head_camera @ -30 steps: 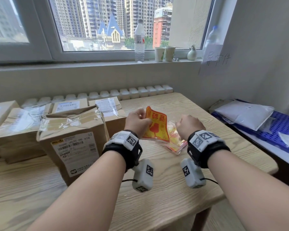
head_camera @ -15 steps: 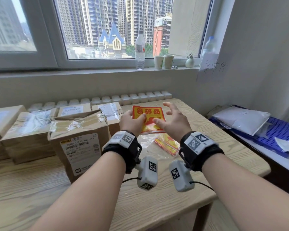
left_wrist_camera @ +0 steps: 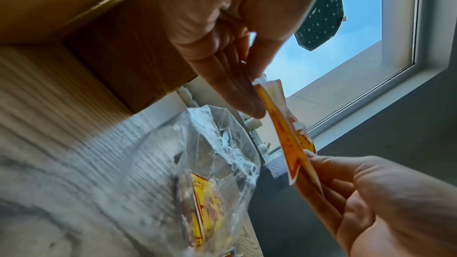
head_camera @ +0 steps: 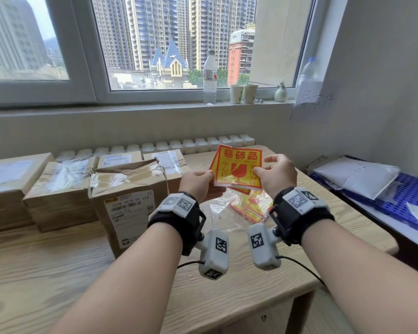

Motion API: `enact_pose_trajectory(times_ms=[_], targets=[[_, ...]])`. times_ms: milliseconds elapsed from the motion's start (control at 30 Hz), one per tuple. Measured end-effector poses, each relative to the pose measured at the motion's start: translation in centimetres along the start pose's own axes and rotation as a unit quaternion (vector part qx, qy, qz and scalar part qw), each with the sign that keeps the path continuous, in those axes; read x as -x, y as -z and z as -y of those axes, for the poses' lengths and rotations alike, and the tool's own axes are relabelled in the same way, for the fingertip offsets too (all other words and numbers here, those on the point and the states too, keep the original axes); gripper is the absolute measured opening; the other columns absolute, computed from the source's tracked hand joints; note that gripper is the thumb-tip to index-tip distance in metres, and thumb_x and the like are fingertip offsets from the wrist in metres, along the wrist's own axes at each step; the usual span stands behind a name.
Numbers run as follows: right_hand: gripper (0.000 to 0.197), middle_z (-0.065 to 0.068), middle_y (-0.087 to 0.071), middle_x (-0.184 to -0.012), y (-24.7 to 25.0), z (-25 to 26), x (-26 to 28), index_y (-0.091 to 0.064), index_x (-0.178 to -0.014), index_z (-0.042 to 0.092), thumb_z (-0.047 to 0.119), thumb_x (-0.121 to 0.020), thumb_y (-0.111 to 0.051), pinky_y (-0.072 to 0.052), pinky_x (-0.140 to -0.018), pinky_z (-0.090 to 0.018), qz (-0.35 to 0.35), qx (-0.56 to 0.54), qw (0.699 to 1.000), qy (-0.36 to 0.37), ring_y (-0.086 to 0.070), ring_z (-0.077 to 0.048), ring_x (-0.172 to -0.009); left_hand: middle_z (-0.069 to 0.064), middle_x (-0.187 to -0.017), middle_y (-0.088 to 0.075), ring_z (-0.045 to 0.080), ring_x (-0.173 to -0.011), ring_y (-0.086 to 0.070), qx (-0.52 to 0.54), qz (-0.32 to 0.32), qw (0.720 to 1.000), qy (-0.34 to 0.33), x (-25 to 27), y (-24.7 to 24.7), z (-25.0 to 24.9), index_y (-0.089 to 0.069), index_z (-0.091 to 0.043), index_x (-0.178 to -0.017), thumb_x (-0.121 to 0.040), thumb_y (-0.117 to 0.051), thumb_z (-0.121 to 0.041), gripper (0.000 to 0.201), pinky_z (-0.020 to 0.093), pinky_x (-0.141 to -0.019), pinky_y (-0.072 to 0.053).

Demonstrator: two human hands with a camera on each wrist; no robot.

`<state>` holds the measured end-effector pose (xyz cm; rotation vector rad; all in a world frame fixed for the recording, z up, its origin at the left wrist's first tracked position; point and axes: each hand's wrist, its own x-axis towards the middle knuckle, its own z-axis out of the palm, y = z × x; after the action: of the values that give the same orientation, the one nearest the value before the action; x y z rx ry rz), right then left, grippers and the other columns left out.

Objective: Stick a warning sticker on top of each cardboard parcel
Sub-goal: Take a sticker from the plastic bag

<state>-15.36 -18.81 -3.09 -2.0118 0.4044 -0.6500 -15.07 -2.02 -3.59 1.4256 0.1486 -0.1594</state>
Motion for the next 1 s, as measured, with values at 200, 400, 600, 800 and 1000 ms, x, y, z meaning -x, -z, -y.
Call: enact_pose_trajectory(times_ms=[200,400,600,800,1000], targets=[[0.007,-0.001,-0.065,-0.087,0.5,-0.1,-0.3,-0.061,-0.083,0.018,0.016,-0.090,-0.063,-0.041,-0.070,-0.024,-0.028,0.024,0.999,0.002,-0.060,-0.020,-0.080,0.016,-0.047,-0.062,0.024,-0.055,-0.071,-0.085,-0.033,0.992,0.084,-0.9,0.5,0.2,-0.059,0.013,-0.100,-0.102,-0.042,-0.015,0.032,0.027,-0.044,-0.056],[0.010,-0.005,-0.066,-0.094,0.7,0.1,-0.6,-0.059,-0.086,0.016,0.009,-0.092,-0.055,-0.047,-0.078,-0.028,-0.041,-0.012,0.999,-0.003,-0.060,-0.021,-0.087,0.014,-0.034,-0.055,0.018,-0.027,-0.056,-0.202,-0.074,0.971,0.103,-2.0,-0.1,1.3,-0.057,0.011,-0.085,-0.101,-0.043,-0.013,0.033,0.026,-0.038,-0.052],[0.015,-0.009,-0.071,-0.098,1.1,-0.5,-1.2,-0.065,-0.087,0.017,0.008,-0.090,-0.055,-0.051,-0.081,-0.029,-0.039,-0.023,0.998,-0.039,-0.064,-0.024,-0.088,0.014,-0.082,-0.073,0.027,-0.074,-0.073,-0.349,-0.119,0.929,0.034,-3.4,0.5,2.6,-0.068,-0.003,-0.087,-0.090,-0.055,-0.015,0.018,0.038,-0.073,-0.061],[0.012,-0.009,-0.072,-0.097,1.7,-0.4,-1.9,-0.069,-0.089,0.015,0.011,-0.087,-0.058,-0.054,-0.087,-0.040,-0.049,-0.049,0.996,-0.057,-0.067,-0.027,-0.092,0.011,-0.101,-0.067,0.030,-0.098,-0.066,-0.504,-0.114,0.855,0.038,-2.2,0.9,2.3,-0.065,0.001,-0.098,-0.091,-0.054,-0.009,0.017,0.029,-0.079,-0.052],[0.014,-0.005,-0.070,-0.097,0.5,-0.2,-1.3,-0.062,-0.090,0.021,0.010,-0.082,-0.066,-0.055,-0.089,-0.044,-0.025,-0.098,0.993,-0.060,-0.068,-0.024,-0.092,0.006,-0.119,-0.063,0.023,-0.110,-0.059,-0.470,-0.126,0.865,-0.125,-1.2,-0.7,1.0,-0.064,-0.016,-0.114,-0.095,-0.051,-0.022,0.023,0.037,-0.095,-0.049]])
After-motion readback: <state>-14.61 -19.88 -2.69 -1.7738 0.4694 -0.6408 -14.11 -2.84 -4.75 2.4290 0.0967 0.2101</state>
